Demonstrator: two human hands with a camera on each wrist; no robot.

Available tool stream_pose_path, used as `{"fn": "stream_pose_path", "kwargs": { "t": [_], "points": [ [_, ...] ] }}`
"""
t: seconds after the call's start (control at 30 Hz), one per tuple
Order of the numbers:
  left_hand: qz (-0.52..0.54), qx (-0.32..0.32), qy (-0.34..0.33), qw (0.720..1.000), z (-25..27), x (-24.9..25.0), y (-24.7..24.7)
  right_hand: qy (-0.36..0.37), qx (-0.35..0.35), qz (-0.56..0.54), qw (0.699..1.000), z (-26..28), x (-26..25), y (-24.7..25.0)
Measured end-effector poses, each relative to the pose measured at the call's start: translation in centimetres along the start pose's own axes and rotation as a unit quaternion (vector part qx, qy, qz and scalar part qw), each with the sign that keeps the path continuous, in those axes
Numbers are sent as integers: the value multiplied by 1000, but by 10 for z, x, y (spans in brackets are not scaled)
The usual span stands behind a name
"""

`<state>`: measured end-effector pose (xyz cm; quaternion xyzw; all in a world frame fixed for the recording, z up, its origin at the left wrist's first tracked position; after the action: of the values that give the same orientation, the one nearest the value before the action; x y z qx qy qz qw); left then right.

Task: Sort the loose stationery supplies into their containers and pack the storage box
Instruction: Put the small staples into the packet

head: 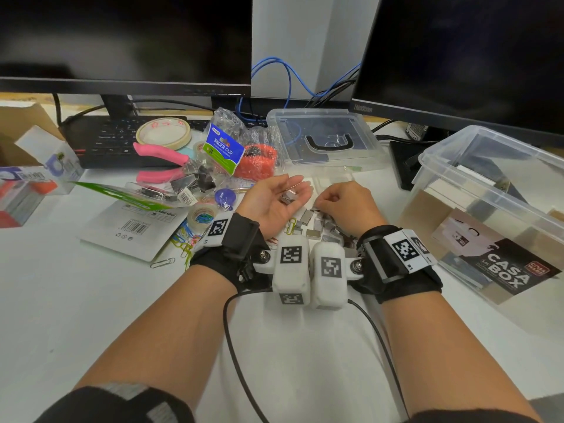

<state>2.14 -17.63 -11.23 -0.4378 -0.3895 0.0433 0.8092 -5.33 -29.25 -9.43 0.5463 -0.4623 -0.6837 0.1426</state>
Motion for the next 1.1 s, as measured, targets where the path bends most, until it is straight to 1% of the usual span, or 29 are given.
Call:
{"fn": "stream_pose_path", "kwargs": {
  "t": [0.13,0.23,0.4,0.67,0.73,0.87,1.1],
  "points": [
    [-9,-2,-3,1000,-1,0,0,-7,-4,41,999,-2,1,-2],
    [-23,-1,0,1000,-1,0,1,-15,-6,43,999,-3,1,-1],
    [-47,1,2,999,-2,0,1,-6,-27,61,998,2,0,-1],
    [-57,7,6,998,-4,-1,2,17,-27,-21,999,5,-1,0],
    [-55,8,6,998,-3,-1,2,27,-34,-5,999,5,-2,1],
    [-45,9,8,999,-3,0,3,32,-84,75,993,6,-3,-1],
    [-38,11,6,999,-3,-1,2,54,-81,62,993,9,-7,-1]
  ]
}}
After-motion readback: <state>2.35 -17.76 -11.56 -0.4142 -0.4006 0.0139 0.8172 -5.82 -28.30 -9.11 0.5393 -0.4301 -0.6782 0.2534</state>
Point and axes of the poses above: each hand's wrist, its own z-axis away from the middle knuckle, its own y-axis out of the back of the hand, x = y × z, the point moved 2 cm from there along -z, towards the middle knuckle, and after that the axes turned 2 degrees about -x, right-handed, at the moved point
